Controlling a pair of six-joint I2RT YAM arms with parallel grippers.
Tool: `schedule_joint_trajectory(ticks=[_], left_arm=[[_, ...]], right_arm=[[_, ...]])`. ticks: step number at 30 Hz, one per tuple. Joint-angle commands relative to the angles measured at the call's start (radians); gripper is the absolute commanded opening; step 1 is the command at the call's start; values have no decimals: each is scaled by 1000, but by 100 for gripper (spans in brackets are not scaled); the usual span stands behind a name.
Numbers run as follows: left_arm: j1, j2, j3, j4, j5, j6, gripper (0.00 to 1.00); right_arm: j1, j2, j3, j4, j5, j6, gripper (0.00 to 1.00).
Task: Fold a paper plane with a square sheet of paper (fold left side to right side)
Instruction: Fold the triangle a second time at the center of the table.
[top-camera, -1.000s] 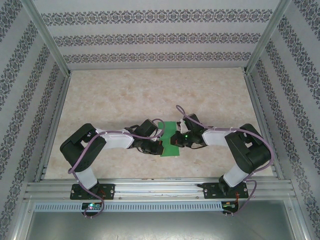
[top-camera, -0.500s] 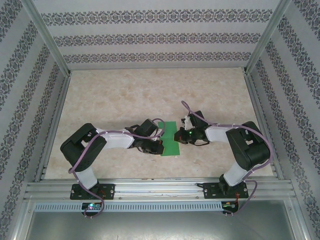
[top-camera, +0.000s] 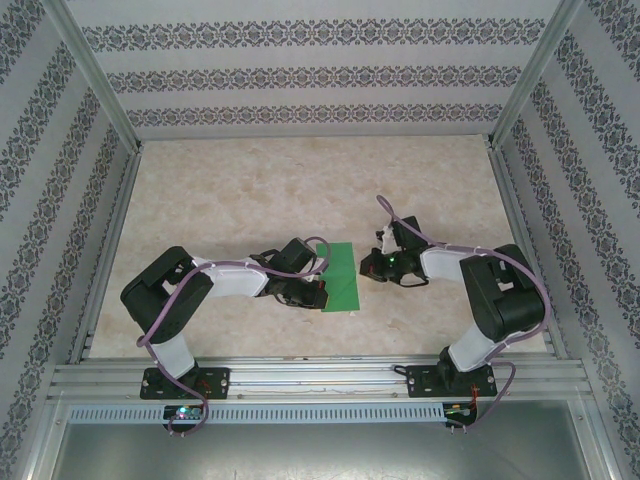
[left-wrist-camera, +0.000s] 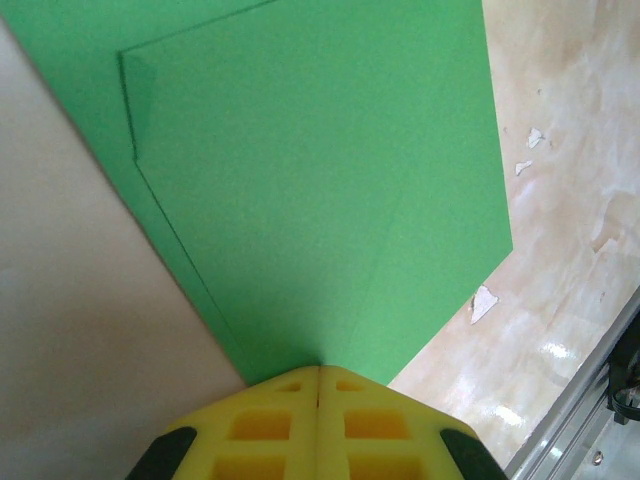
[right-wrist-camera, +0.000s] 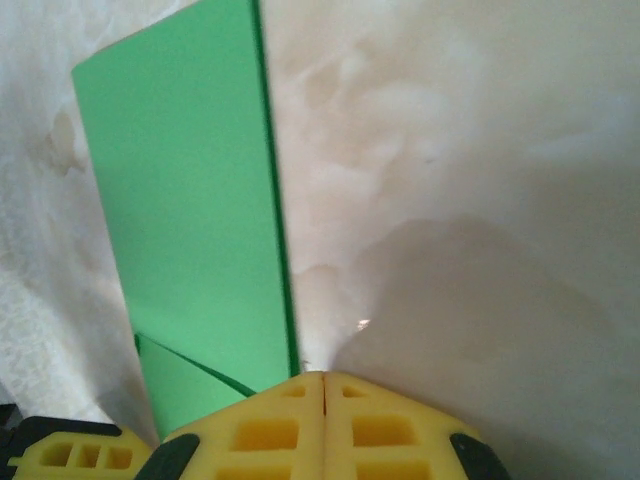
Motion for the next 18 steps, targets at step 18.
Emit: schedule_joint_trajectory(ticks=[18], left_arm=[[-12, 55, -42, -135, -118, 1, 0]], right_arm=[[170, -104, -60, 129, -29, 133, 0]])
